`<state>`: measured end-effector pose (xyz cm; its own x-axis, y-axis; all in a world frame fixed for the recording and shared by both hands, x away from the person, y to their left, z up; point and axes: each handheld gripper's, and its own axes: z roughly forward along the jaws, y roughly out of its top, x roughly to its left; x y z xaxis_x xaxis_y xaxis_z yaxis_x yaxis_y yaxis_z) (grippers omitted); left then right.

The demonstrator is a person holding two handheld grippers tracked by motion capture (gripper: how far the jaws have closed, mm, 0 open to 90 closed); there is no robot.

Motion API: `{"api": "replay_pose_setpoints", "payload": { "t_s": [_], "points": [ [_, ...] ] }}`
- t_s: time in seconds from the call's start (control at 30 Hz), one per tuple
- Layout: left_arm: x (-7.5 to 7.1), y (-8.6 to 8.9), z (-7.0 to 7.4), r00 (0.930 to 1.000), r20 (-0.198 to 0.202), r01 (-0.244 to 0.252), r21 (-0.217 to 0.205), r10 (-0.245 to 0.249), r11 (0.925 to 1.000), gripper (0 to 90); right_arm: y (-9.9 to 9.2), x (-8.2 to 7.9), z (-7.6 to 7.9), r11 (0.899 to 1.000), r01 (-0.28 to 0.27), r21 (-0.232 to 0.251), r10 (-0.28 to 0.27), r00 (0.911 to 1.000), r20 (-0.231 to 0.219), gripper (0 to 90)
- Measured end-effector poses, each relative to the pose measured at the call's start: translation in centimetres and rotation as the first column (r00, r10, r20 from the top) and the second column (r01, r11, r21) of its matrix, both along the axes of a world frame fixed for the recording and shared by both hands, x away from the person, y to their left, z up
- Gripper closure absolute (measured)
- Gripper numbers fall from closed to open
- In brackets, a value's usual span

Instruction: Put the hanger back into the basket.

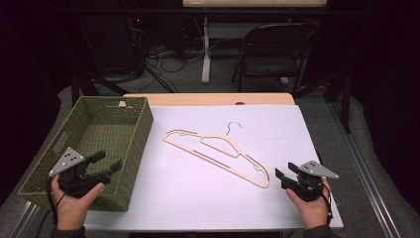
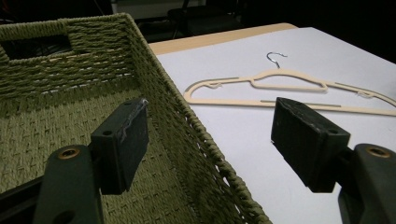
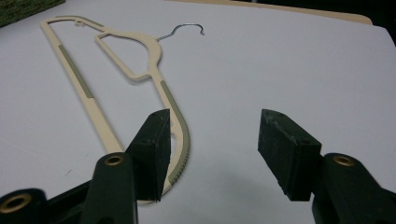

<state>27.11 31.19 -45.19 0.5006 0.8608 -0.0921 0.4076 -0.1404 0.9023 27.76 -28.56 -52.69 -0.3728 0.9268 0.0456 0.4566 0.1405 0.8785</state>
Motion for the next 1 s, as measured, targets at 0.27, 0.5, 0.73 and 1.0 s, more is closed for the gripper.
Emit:
{"api": "replay_pose_setpoints", "payload": {
  "t_s": [0.27,0.5,0.73,1.0],
  "points": [
    [-0.6,-0.2,0.1,1.0,-0.001,-0.005,-0.003,0.005,1.0,28.8,1.0,0.6,-0.1,0.996,-0.058,-0.069,0.058,0.9983,-0.004,47.2],
    [-1.1,-0.4,0.3,1.0,0.001,0.004,0.016,-0.004,0.9999,30.6,1.5,1.1,0.3,0.991,-0.077,-0.106,0.075,0.9968,-0.029,48.1],
    [-1.1,-0.5,0.4,0.9999,-0.006,0.012,0.029,-0.012,0.9995,32.1,2.3,1.7,0.7,0.984,-0.144,-0.107,0.132,0.9852,-0.11,49.0],
    [-1.2,-0.5,0.7,1.0,-0.003,0.007,0.029,-0.007,0.9996,32.6,3.1,3.7,3.2,0.975,-0.183,-0.123,0.156,0.9665,-0.204,50.4]
  ]
}}
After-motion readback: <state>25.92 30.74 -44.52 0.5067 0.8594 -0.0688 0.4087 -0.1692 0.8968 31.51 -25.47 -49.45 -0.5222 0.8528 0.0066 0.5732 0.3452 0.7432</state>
